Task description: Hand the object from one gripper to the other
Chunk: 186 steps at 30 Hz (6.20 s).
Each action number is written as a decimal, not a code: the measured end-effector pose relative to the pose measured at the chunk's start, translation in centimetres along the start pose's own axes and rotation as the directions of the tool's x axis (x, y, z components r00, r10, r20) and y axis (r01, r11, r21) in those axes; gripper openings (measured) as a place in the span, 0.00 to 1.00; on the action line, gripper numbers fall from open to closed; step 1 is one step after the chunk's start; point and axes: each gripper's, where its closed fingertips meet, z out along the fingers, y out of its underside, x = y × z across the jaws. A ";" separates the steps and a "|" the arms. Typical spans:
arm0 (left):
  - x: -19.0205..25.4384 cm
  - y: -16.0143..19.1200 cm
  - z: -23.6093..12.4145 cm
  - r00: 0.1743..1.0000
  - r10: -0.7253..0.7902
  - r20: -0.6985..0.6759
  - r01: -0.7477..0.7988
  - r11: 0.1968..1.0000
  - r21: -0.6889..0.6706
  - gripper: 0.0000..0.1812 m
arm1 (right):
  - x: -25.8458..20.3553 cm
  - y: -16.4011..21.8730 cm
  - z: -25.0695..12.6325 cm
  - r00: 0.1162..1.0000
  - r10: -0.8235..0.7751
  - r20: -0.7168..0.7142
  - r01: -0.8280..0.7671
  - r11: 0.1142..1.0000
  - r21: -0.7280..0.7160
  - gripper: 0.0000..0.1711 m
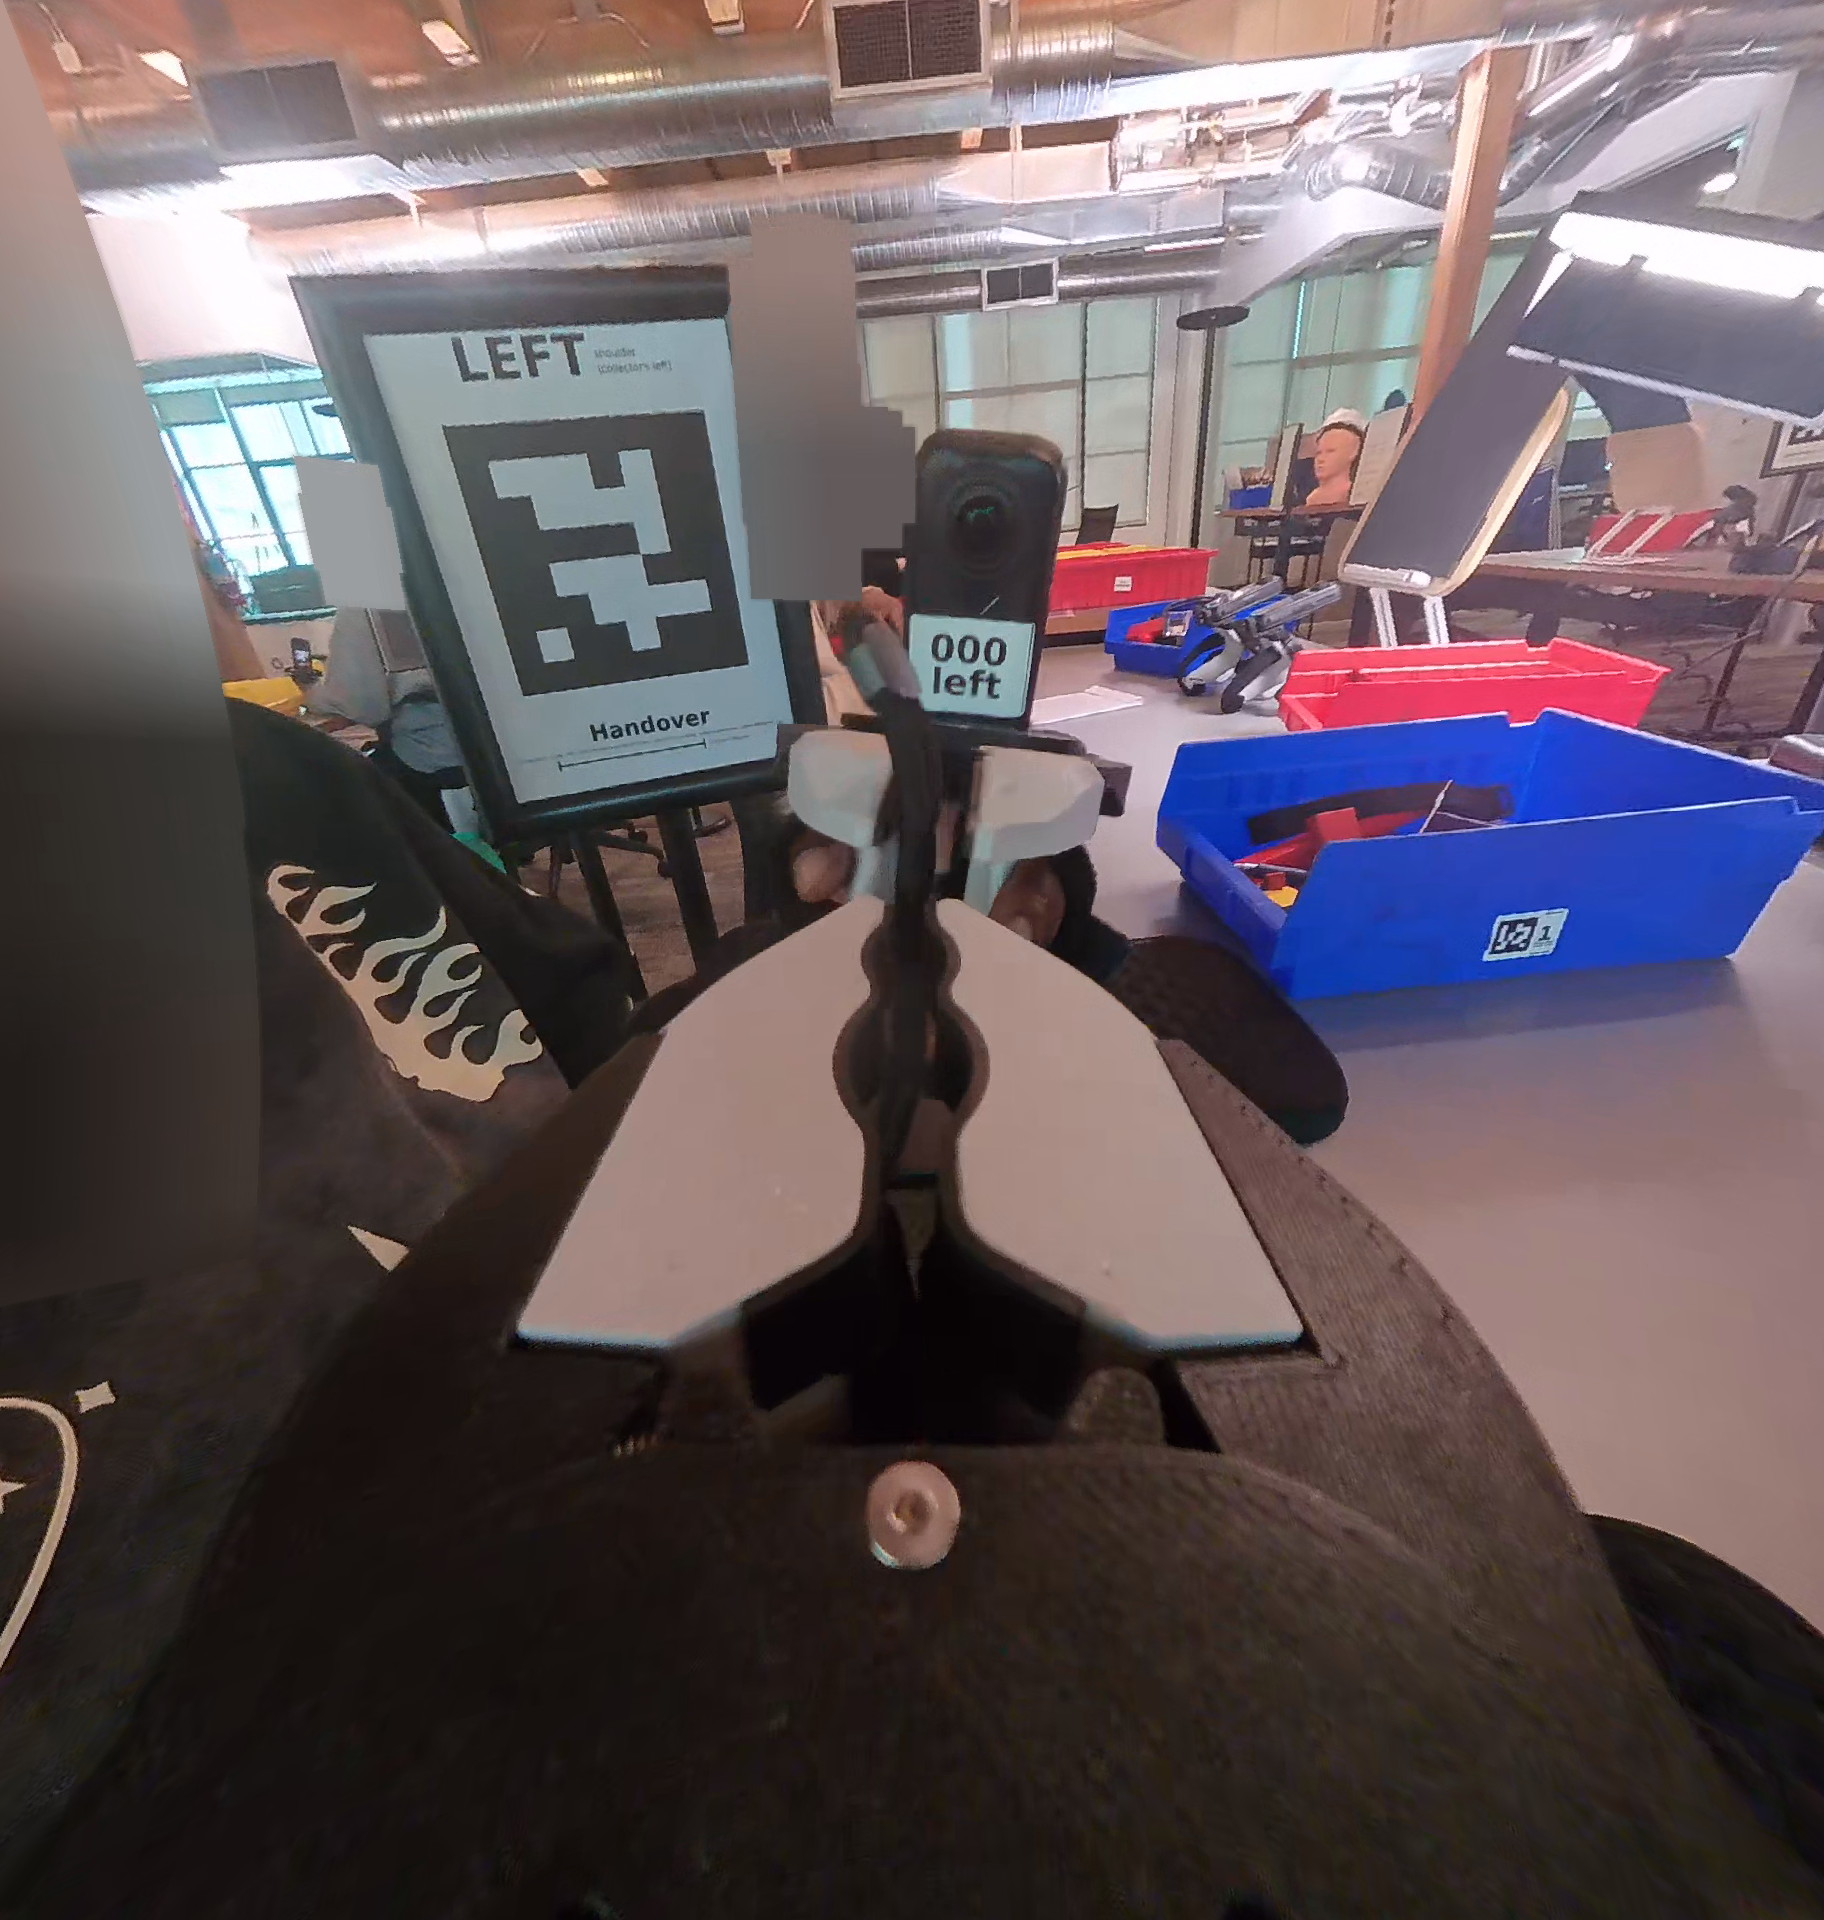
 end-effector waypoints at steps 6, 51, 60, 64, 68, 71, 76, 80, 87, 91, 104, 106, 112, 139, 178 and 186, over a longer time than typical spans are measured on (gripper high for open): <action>-0.8 1.3 0.2 0.999 -0.017 0.035 0.019 0.997 -0.077 0.16 | 0.8 -2.1 -1.2 0.999 0.019 -0.050 -0.013 0.992 0.125 0.02; -0.6 2.7 1.2 0.999 -0.030 0.012 0.031 0.992 -0.123 0.02 | 0.6 -1.4 -0.8 0.998 0.056 -0.025 -0.054 0.994 0.093 0.03; -1.1 0.0 0.1 0.997 -0.072 0.028 0.071 0.997 0.035 0.02 | 1.4 -1.2 -1.1 0.995 0.089 -0.045 -0.085 0.992 0.088 0.13; -1.1 -0.2 0.0 0.996 -0.082 0.026 0.081 0.996 0.048 0.02 | 1.0 0.2 0.0 0.996 0.085 -0.023 -0.085 0.996 0.022 0.13; -0.8 0.0 0.3 0.996 -0.083 0.014 0.082 0.996 0.044 0.02 | 0.8 0.5 0.4 0.997 0.068 -0.020 -0.068 0.998 0.019 0.03; -0.8 -0.1 0.2 0.997 -0.075 0.019 0.074 0.996 0.043 0.07 | 0.9 0.0 0.1 0.997 0.070 -0.018 -0.069 0.997 0.040 0.03; -1.2 0.9 0.2 0.997 -0.074 0.037 0.076 0.997 -0.033 0.12 | 1.4 -1.7 -1.1 0.997 0.067 -0.045 -0.060 0.989 0.132 0.03; -1.0 1.5 0.8 0.997 -0.069 0.028 0.070 0.996 -0.054 0.09 | 1.2 -1.9 -1.2 0.997 0.060 -0.044 -0.053 0.989 0.137 0.03; -0.8 0.5 0.6 0.998 -0.070 0.007 0.070 0.997 0.018 0.04 | 1.1 -2.0 -1.0 0.998 0.047 -0.052 -0.039 0.988 0.149 0.06; -0.9 -1.1 -0.1 0.997 -0.080 -0.001 0.079 0.990 0.121 0.04 | 1.2 -2.0 -1.1 0.997 0.045 -0.059 -0.035 0.988 0.149 0.09; -0.8 -0.5 0.6 0.998 -0.059 0.014 0.057 0.992 0.111 0.06 | 1.0 -1.3 -0.3 0.997 0.004 -0.074 0.003 0.995 0.103 0.05; -1.3 -0.4 0.5 0.998 -0.035 0.056 0.029 0.995 0.094 0.07 | 1.1 -1.4 -0.9 0.996 -0.010 -0.092 0.017 0.997 0.075 0.05; -3.1 -0.6 -0.9 0.975 0.070 0.213 -0.079 0.996 0.033 0.15 | 3.3 -2.0 -6.6 0.930 -0.165 -0.329 0.121 0.981 -0.150 0.04; -4.3 -1.9 -2.8 0.931 0.168 0.324 -0.184 0.983 0.018 0.14 | 22.6 9.6 -30.4 0.297 -0.562 -0.772 -0.174 0.763 -0.622 0.04; -10.7 -3.9 -30.9 0.121 0.346 0.930 0.014 0.937 -0.350 0.39 | 10.3 -9.0 -23.3 0.511 -0.086 -0.855 0.360 0.925 0.122 0.60; -14.8 1.1 -36.5 0.087 0.286 0.954 0.390 0.872 -0.297 0.30 | 9.7 -8.2 -22.0 0.522 -0.175 -0.835 0.341 0.940 0.016 0.58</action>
